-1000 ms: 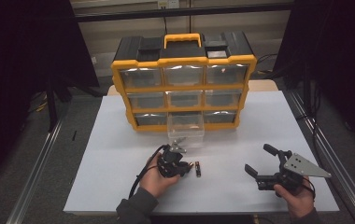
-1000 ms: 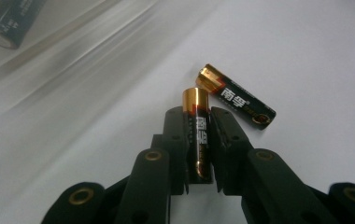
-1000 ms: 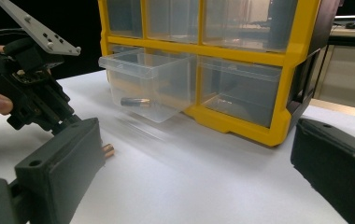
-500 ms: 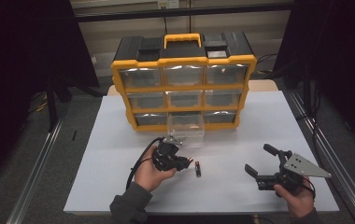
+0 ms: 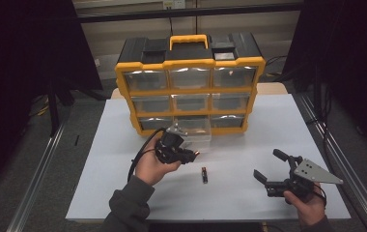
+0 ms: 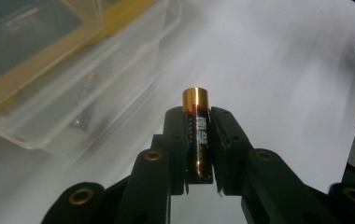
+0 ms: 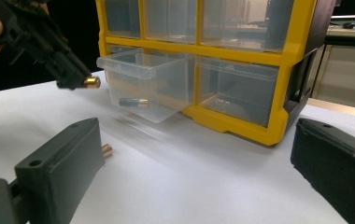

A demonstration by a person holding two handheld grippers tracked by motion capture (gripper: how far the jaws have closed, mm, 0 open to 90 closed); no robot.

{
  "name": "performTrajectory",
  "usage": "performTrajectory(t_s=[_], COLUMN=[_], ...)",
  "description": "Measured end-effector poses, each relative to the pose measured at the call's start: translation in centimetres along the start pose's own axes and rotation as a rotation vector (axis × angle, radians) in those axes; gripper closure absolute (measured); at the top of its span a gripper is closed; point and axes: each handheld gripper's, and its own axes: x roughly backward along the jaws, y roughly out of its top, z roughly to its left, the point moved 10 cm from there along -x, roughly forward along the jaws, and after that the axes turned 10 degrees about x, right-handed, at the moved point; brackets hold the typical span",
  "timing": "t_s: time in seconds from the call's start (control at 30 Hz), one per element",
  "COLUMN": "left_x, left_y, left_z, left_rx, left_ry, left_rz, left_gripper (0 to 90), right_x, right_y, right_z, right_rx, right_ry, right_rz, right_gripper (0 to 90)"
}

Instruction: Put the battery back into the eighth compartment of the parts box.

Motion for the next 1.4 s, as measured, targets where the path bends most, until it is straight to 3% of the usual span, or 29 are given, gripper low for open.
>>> performTrajectory(t_s=[0.17, 0.27, 0.33, 0.43, 0.47, 0.77, 0.83, 0.9, 0.93, 1.07, 1.17, 1.27, 1.4], left_x=[0.5, 0.8, 0.8, 0.9, 0.8, 1.0, 0.8, 0.8, 0.6, 0.4, 0.1, -0.1, -0.3], left_y=[1.2, 2.1, 2.5, 2.9, 3.5, 4.8, 5.2, 5.3, 5.5, 5.6, 5.8, 6.0, 6.1], left_z=[0.4, 1.1, 1.3, 1.6, 1.7, 3.5, 4.1, 4.2, 4.3, 5.1, 5.6, 6.3, 6.6], left_rx=[-0.002, -0.016, 0.001, -0.014, 0.021, 0.026, 0.033, 0.037, 0.061, 0.065, 0.06, 0.083, 0.094], left_ry=[0.013, 0.042, 0.041, 0.03, 0.031, 0.066, 0.095, 0.088, 0.096, 0.098, 0.118, 0.145, 0.152], left_rz=[-0.012, -0.012, -0.019, -0.002, -0.039, -0.035, -0.038, -0.038, -0.059, -0.041, -0.043, -0.053, -0.064], left_gripper=[77.4, 77.4, 77.4, 77.4, 77.4, 77.4, 77.4, 77.3, 77.3, 77.3, 77.3, 77.3, 77.3], right_x=[0.0, 0.0, 0.0, 0.0, 0.1, 0.1, 0.1, 0.1, 0.1, 0.1, 0.0, 0.0, 0.0], right_y=[0.0, 0.0, 0.0, 0.0, 0.0, 0.0, 0.0, -0.1, -0.1, -0.1, -0.1, -0.1, -0.1], right_z=[0.0, 0.0, 0.0, 0.0, -0.1, -0.1, -0.1, 0.0, 0.0, 0.0, 0.0, 0.0, 0.0], right_rx=[-0.001, -0.002, -0.001, -0.001, -0.005, 0.003, 0.003, 0.004, 0.003, 0.002, 0.001, 0.0, 0.001], right_ry=[0.0, -0.001, 0.0, -0.002, -0.005, 0.003, 0.004, 0.008, 0.011, 0.012, 0.013, 0.013, 0.016], right_rz=[-0.002, -0.002, -0.003, -0.003, -0.003, -0.001, 0.0, 0.0, -0.002, -0.002, -0.003, -0.002, -0.003], right_gripper=[1.8, 1.8, 1.8, 1.8, 1.8, 1.8, 1.8, 1.8, 1.8, 1.8, 1.8, 1.8, 1.8])
